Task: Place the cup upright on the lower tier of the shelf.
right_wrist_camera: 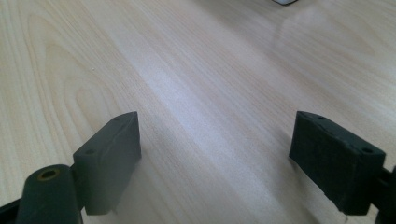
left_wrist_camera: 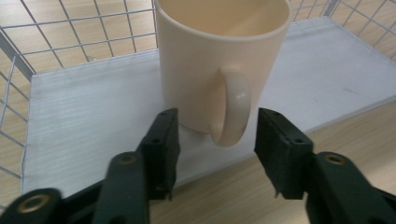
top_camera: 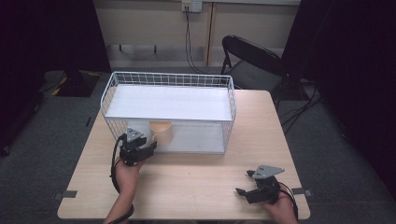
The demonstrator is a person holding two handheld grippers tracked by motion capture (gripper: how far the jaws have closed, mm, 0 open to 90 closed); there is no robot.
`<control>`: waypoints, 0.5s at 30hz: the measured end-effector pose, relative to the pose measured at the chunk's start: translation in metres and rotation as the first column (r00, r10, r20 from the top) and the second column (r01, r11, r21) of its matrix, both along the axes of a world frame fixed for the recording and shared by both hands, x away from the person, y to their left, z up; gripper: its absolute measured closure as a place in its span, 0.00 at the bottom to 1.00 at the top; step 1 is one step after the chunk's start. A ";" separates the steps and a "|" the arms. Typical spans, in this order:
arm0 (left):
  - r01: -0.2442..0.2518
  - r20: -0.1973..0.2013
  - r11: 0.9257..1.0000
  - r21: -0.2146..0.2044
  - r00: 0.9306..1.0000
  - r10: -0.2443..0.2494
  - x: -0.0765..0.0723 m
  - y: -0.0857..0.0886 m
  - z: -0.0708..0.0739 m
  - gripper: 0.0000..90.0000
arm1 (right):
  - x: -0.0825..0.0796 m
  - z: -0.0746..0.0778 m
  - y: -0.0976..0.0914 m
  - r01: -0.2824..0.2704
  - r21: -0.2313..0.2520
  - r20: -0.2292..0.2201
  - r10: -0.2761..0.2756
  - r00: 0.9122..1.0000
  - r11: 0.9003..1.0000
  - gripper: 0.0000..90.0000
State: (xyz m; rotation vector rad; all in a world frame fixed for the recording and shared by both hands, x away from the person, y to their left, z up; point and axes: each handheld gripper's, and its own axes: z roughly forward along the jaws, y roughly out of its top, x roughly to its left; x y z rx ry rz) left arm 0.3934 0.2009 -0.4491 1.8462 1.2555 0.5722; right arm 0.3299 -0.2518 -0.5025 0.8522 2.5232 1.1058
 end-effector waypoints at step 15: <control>0.039 0.002 0.999 -0.034 0.999 -0.039 -0.009 0.012 -0.002 0.33 | 0.000 0.000 0.000 0.000 0.000 0.000 0.000 1.000 1.000 0.17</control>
